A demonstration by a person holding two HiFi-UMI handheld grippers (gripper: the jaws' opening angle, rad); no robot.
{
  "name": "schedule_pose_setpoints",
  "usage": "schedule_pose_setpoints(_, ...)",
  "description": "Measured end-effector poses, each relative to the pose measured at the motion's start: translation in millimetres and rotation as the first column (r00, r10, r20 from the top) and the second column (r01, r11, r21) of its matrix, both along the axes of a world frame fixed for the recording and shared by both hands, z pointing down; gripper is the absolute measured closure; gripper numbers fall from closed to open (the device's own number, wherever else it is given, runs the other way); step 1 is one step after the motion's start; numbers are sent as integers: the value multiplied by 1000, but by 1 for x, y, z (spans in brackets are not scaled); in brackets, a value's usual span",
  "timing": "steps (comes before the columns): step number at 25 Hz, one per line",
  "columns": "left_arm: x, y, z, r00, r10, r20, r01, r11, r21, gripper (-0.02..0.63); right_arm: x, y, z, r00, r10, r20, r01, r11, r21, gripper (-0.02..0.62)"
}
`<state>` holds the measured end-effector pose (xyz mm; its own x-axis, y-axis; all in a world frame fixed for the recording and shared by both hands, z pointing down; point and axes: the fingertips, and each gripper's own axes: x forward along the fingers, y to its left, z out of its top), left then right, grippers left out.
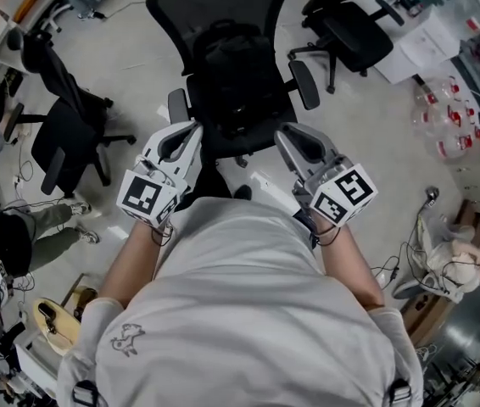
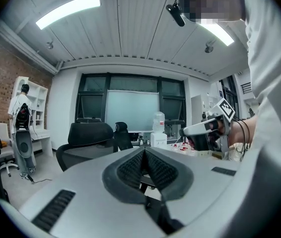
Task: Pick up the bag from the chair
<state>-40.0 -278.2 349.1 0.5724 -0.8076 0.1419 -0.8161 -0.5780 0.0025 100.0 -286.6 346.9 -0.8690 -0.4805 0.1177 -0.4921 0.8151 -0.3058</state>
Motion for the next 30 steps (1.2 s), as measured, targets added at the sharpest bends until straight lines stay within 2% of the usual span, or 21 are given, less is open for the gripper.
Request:
schedule_pose_setpoints(4, -4, -27, 2, 1000, 15, 4, -15, 1000, 0, 595, -3, -20, 2, 1000, 16, 5, -16, 1000, -10, 557)
schedule_pose_setpoints(8, -10, -56, 5, 999, 38, 4, -38, 999, -18, 595, -13, -49, 9, 1000, 27, 13, -27, 999, -44, 528)
schedule_pose_setpoints(18, -45, -145, 22, 995, 96, 11, -95, 992, -77, 595, -64, -137, 62, 998, 33, 47, -23, 976, -215, 463)
schedule_pose_setpoints(30, -60, -217, 80, 980, 201, -9, -199, 961, -192, 595, -91, -223, 142, 994, 101, 45, -80, 938, -339, 405)
